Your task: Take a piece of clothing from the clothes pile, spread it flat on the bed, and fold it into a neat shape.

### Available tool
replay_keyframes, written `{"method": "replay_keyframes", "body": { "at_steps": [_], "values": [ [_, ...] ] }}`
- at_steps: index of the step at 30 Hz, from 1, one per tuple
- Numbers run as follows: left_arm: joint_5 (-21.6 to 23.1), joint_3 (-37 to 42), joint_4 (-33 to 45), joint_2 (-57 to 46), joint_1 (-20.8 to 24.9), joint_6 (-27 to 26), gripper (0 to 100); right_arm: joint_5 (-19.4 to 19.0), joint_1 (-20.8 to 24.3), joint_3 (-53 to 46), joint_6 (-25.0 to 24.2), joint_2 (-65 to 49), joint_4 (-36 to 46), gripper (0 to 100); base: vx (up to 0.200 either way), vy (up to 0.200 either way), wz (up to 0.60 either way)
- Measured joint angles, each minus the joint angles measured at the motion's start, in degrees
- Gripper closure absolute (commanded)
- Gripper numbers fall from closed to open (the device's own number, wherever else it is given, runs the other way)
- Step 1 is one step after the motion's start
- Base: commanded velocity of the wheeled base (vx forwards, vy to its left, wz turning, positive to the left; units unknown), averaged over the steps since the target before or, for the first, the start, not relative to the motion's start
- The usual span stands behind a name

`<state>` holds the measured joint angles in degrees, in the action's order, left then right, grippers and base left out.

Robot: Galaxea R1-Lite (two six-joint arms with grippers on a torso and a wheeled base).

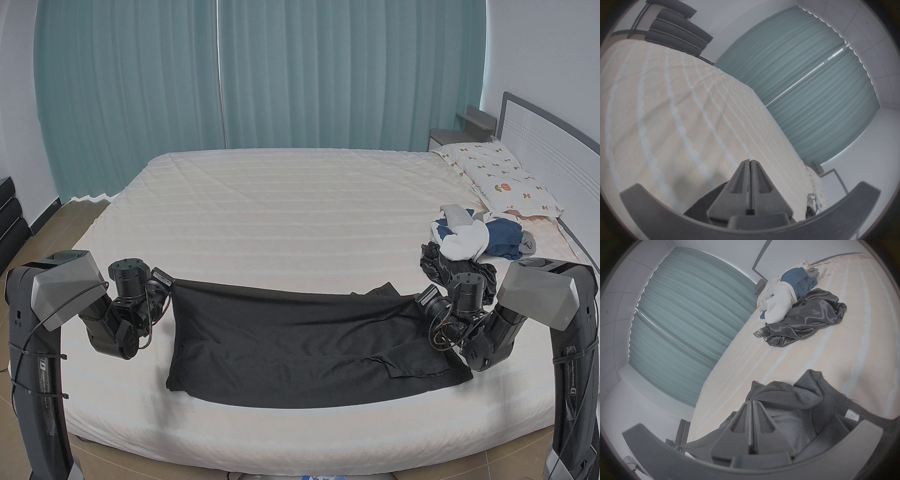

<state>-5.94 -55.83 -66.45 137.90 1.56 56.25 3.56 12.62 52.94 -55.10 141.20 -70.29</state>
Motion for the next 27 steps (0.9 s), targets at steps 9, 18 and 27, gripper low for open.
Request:
{"method": "replay_keyframes", "body": {
  "at_steps": [9, 18, 27],
  "values": [
    [1.45, 6.3, -3.15, -0.28, -0.05, -10.08, 100, -0.91, 0.05, -4.0, 4.06, -1.12, 0.0, 100, 0.0, 0.0, 0.0],
    [1.62, 12.68, -7.25, -0.22, 0.06, -17.99, 100, -1.71, 0.26, -9.35, 10.06, -2.51, -0.07, 100, 0.0, 0.0, 0.0],
    [1.67, 17.42, -7.2, -0.3, 0.11, -23.8, 100, -1.71, 0.48, -12.76, 13.56, -3.04, -0.73, 100, 0.0, 0.0, 0.0]
  ]
}}
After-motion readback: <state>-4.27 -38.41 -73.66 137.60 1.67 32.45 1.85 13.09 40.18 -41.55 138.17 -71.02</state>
